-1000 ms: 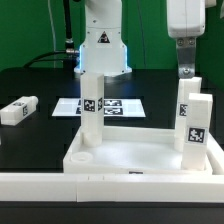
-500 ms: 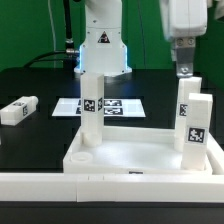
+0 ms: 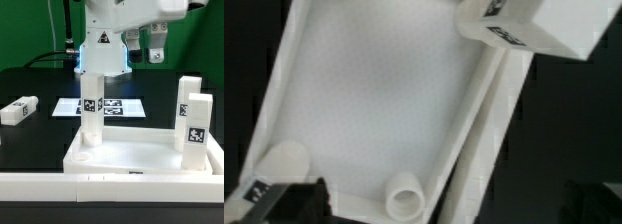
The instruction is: Assemble desk
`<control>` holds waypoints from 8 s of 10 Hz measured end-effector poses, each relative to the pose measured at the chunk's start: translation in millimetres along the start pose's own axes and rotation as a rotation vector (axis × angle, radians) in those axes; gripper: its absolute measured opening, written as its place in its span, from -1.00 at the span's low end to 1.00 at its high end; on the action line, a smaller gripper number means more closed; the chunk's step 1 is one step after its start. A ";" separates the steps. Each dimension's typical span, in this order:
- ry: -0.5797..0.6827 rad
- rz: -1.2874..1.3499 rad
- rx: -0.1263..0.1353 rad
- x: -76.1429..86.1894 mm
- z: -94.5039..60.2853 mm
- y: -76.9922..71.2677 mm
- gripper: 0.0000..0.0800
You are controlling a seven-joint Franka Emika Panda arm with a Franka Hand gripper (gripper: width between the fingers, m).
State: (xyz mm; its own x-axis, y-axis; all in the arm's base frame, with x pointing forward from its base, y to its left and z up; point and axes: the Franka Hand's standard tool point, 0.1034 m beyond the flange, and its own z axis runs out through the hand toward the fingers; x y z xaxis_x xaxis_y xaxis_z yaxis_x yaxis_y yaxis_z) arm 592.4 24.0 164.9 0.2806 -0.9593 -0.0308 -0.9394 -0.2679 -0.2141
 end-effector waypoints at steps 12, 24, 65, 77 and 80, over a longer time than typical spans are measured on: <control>-0.079 -0.767 -0.020 43.6 -15.5 93.1 0.62; -0.794 -0.874 -0.310 139.1 -1.0 209.2 0.62; -0.620 -0.940 -0.442 174.0 19.3 190.6 -0.28; 0.198 -1.098 -0.064 173.9 -44.6 37.7 -0.27; 0.406 -1.013 0.080 151.6 -48.4 11.1 -0.27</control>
Offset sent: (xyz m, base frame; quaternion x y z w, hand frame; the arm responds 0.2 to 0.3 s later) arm -0.0387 -0.0236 -0.0143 0.0203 -0.0207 -0.2277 0.9733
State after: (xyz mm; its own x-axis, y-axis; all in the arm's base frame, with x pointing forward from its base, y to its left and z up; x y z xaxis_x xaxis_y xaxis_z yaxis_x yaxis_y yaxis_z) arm 615.0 -128.7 205.1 0.8161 -0.2590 0.5166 -0.2899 -0.9568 -0.0217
